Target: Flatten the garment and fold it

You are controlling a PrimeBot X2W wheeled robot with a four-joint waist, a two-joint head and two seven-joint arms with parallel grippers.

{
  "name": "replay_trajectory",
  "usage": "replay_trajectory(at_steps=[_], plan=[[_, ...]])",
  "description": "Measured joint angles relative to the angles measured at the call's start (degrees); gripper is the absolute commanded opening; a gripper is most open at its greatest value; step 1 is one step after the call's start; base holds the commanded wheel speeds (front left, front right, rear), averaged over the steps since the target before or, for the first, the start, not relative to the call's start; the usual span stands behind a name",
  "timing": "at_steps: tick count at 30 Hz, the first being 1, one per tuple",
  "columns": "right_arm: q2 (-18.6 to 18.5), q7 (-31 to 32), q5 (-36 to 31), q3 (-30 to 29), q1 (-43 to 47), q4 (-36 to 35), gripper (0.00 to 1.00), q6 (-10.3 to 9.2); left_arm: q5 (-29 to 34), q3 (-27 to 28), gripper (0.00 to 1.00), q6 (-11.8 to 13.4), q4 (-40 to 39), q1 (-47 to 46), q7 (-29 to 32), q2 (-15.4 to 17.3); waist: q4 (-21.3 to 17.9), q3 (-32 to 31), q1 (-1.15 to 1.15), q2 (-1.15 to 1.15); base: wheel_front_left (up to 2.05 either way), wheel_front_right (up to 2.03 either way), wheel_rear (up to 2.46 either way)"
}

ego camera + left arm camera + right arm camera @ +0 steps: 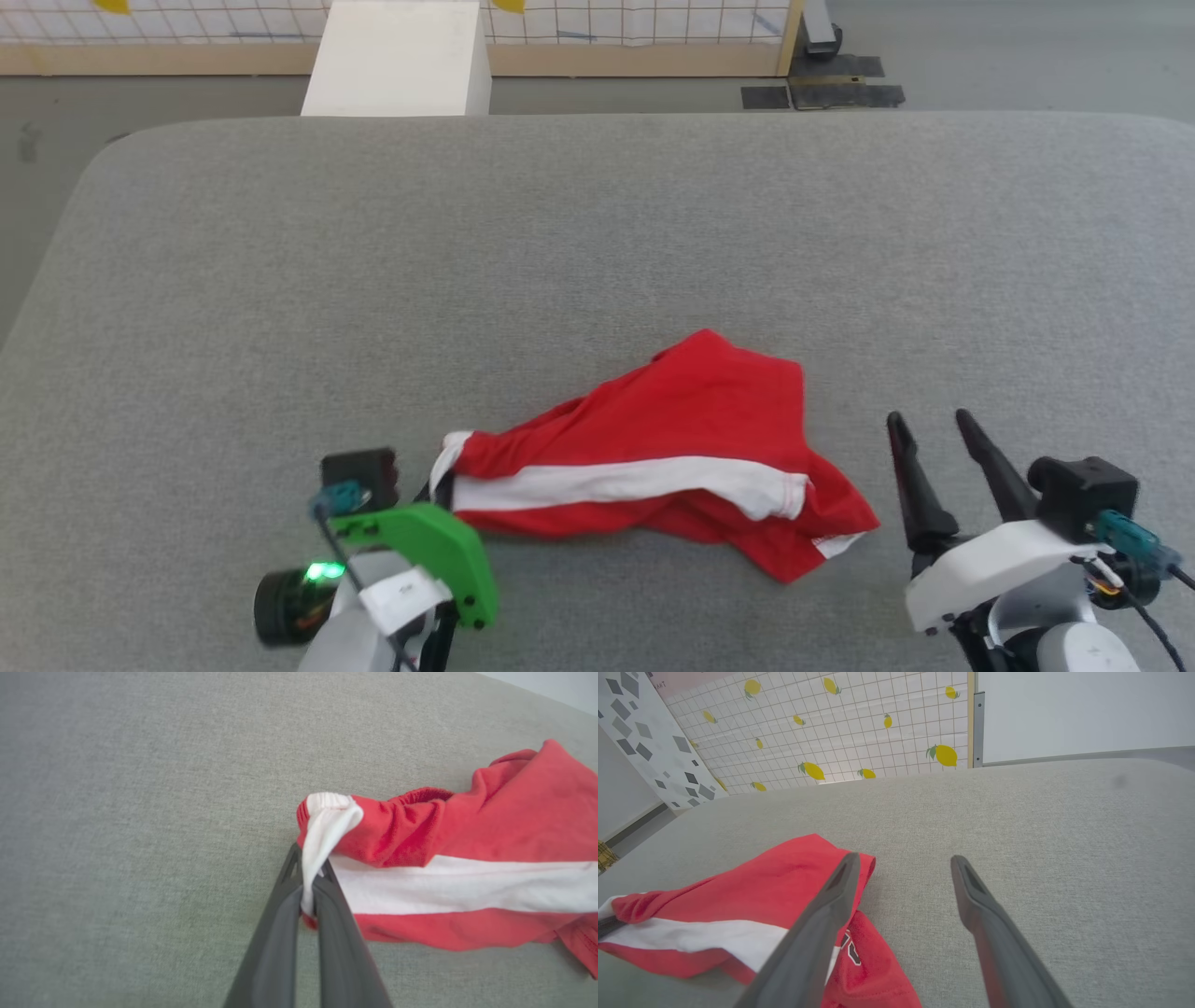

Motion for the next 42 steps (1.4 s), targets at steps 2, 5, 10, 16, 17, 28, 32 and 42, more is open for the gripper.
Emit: replay_trajectory(at_steps=[2, 5, 10, 16, 17, 28, 32, 42], plan=[[0.0, 1.4, 0.0, 1.0, 0.0, 0.1, 1.0, 0.0, -1.1, 0.8, 1.0, 0.4, -0.9, 1.9, -1.1, -0.1, 0.5, -0.1, 0.0, 0.0, 0.0, 0.0, 0.0], [0.0, 4.3, 0.1, 3.4, 0.1, 0.0, 1.0, 0.0, -3.1, 1.8, 1.0, 0.3, -2.7, 3.6, -5.2, -0.5, 1.2, -0.2, 0.0, 0.0, 0.0, 0.0, 0.0], [0.1, 12.9, 1.6, 7.7, 1.6, -0.2, 1.0, 0.01, -4.0, 3.5, 1.0, -1.7, -5.6, 4.5, -16.4, -1.1, 2.6, -0.3, 0.0, 0.0, 0.0, 0.0, 0.0], [0.1, 21.7, 3.6, 6.8, 2.6, 0.3, 1.0, 0.0, -2.8, 4.3, 1.0, -3.2, -6.5, 4.5, -24.3, -1.0, 4.3, 0.1, 0.0, 0.0, 0.0, 0.0, 0.0], [0.1, 22.7, 4.2, 6.7, 2.6, 0.5, 1.0, 0.0, -2.5, 4.4, 1.0, -3.5, -6.7, 4.5, -24.8, -1.0, 4.5, 0.2, 0.0, 0.0, 0.0, 0.0, 0.0], [0.1, 23.5, 5.8, 7.1, -2.9, 4.8, 0.95, 0.0, -1.3, 5.8, 1.0, -5.4, -7.4, 3.5, -25.5, -1.4, 5.9, 2.5, 0.0, 0.0, 0.0, 0.0, 0.0], [0.1, 22.5, 5.8, 7.6, -3.8, 4.8, 0.86, 0.0, -0.4, 6.3, 1.0, -5.7, -7.4, 3.5, -25.5, -1.6, 5.9, 2.5, 0.0, 0.0, 0.0, 0.0, 0.0], [0.1, 21.1, 5.5, 8.5, -3.7, 1.6, 0.0, 0.0, 0.0, 7.4, 1.0, -6.1, -7.3, 3.6, -25.5, -1.9, 5.4, 2.0, 0.0, 0.0, 0.0, 0.0, 0.0]])
